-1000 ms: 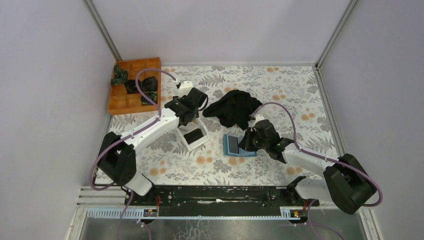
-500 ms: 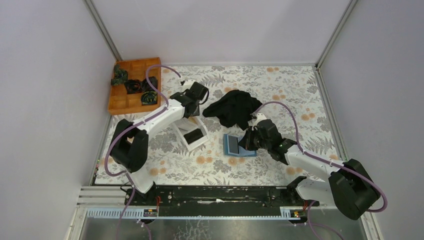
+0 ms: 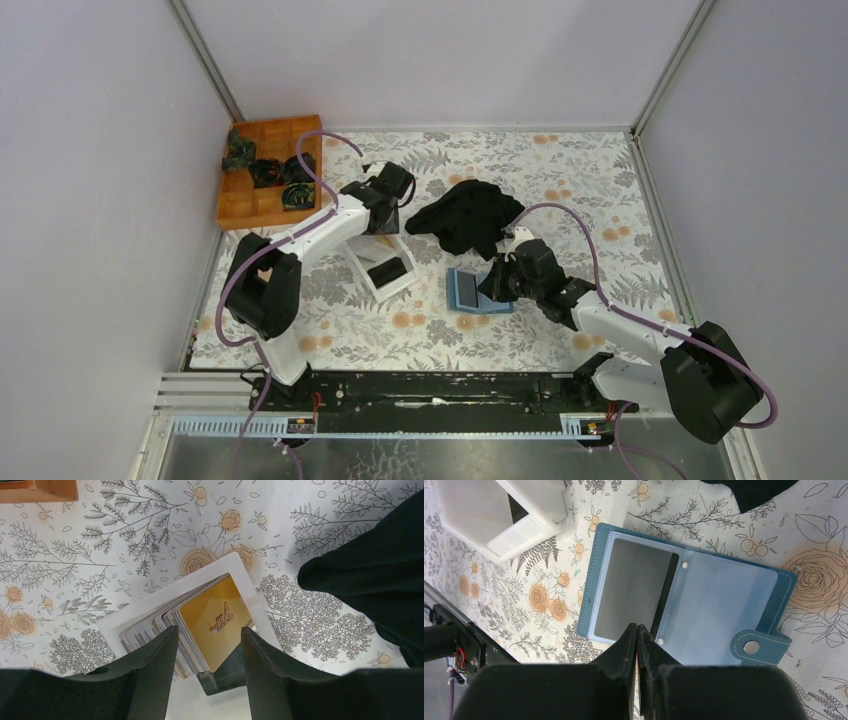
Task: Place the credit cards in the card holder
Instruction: Pick up the credit card from the storage box.
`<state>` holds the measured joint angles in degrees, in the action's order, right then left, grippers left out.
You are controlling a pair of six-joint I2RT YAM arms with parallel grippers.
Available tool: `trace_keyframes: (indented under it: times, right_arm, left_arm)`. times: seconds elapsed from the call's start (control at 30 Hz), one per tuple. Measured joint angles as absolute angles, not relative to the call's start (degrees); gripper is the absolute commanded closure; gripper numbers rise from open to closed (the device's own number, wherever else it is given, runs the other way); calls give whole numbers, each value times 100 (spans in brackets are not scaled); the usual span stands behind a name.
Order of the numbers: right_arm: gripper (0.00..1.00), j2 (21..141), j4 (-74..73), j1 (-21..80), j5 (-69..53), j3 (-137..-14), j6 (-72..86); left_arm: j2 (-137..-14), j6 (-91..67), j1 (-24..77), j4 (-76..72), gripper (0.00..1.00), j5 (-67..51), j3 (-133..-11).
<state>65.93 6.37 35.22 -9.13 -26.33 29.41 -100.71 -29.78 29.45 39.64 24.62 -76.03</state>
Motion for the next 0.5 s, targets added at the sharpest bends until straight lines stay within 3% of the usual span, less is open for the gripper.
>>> trace_keyframes:
  times: [0.3, 0.5]
  right_arm:
    - [92, 6593, 628, 3522, -915, -2633, 2930]
    - [92, 6506, 635, 3522, -913, -2582, 2930]
  left_arm:
    - [-10071, -2952, 2945, 3986, 50, 2379, -7496]
    - [-10071, -2862, 2923, 4042, 61, 2377, -7496]
